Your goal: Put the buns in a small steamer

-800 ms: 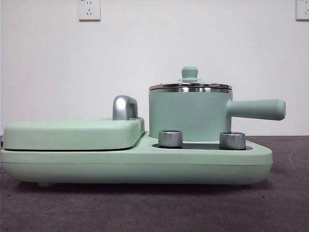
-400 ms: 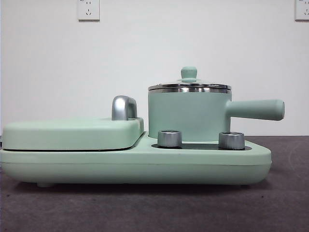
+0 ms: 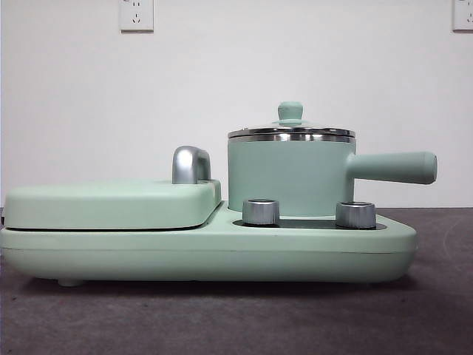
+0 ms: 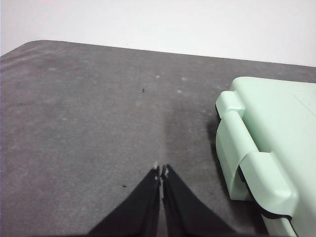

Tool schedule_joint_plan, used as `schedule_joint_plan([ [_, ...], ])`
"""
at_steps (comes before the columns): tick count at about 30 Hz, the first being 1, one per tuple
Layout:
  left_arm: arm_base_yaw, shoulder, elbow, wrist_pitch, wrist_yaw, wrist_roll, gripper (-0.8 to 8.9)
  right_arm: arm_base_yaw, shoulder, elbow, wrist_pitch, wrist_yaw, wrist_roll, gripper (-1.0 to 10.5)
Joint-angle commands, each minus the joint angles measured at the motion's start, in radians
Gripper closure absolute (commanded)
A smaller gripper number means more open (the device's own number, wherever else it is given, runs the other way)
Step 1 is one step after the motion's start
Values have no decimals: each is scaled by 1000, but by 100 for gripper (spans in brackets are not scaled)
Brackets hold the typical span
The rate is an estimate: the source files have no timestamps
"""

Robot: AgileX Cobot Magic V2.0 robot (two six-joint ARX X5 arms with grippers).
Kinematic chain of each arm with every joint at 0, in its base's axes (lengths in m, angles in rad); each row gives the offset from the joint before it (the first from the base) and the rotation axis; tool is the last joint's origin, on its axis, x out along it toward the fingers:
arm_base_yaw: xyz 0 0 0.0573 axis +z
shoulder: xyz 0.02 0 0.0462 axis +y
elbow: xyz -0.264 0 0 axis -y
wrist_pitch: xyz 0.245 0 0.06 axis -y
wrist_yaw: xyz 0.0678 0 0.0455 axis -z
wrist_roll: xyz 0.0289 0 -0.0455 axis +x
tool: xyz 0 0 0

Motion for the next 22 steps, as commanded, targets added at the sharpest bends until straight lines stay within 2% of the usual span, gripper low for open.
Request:
schedule_joint_plan([
  [1,2,-2,-20,15,-3,10,802,-32,-13,-62,78,21,-23,928],
  [9,2,-2,-20,15,-3,10,802,-50,-113,-245,274,34,-131,928],
  [15,2,-2,-20,15,-3,10,802,-56,-166,-320,290,40,-154,928],
  [22,2,-2,-20,16,-3,10,802,-79,-166,-325,300,-5,-200,928],
])
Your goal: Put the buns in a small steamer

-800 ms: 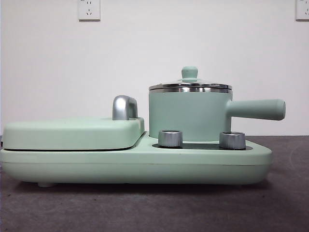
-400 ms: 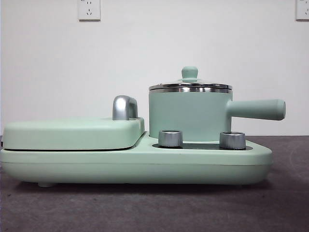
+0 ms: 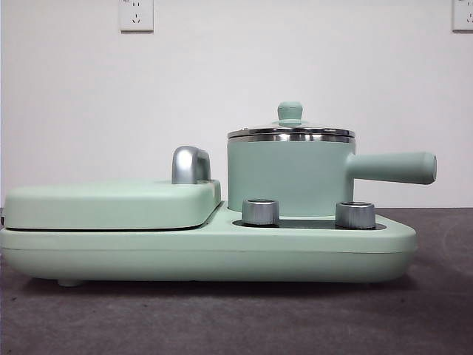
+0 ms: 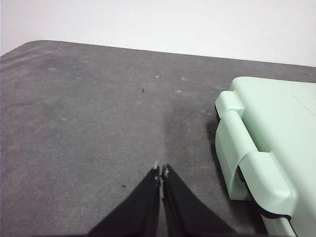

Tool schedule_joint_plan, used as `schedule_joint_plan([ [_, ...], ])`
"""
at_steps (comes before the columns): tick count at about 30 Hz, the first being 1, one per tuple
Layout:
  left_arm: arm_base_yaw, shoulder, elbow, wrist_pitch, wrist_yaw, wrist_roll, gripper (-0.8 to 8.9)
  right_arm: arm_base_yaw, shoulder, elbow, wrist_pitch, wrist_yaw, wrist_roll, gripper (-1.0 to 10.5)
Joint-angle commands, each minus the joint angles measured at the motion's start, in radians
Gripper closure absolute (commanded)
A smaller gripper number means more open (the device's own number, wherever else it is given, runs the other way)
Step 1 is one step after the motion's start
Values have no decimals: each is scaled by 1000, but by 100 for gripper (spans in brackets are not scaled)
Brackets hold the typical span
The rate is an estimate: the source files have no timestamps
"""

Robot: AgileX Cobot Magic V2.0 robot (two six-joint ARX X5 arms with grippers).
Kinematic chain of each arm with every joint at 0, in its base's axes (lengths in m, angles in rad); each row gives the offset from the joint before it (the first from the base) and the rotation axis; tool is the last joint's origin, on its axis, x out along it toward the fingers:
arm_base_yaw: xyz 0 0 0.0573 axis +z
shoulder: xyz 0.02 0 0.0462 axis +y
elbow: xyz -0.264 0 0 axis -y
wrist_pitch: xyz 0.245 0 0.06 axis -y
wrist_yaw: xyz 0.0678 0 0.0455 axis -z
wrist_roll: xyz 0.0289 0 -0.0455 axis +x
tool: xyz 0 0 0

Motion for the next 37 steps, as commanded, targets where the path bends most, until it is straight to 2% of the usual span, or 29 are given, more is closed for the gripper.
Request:
schedule_joint_plan([
  [1,2,-2,-20,15,-3,10,802,-13,-3,-11,4,-28,-29,928],
  [4,2,-2,-20,16,-3,10,802,-30,-3,-11,2,-54,-30,928],
  [37,2,-2,-20,15,-3,10,802,-30,-3,-11,24,-51,-34,928],
])
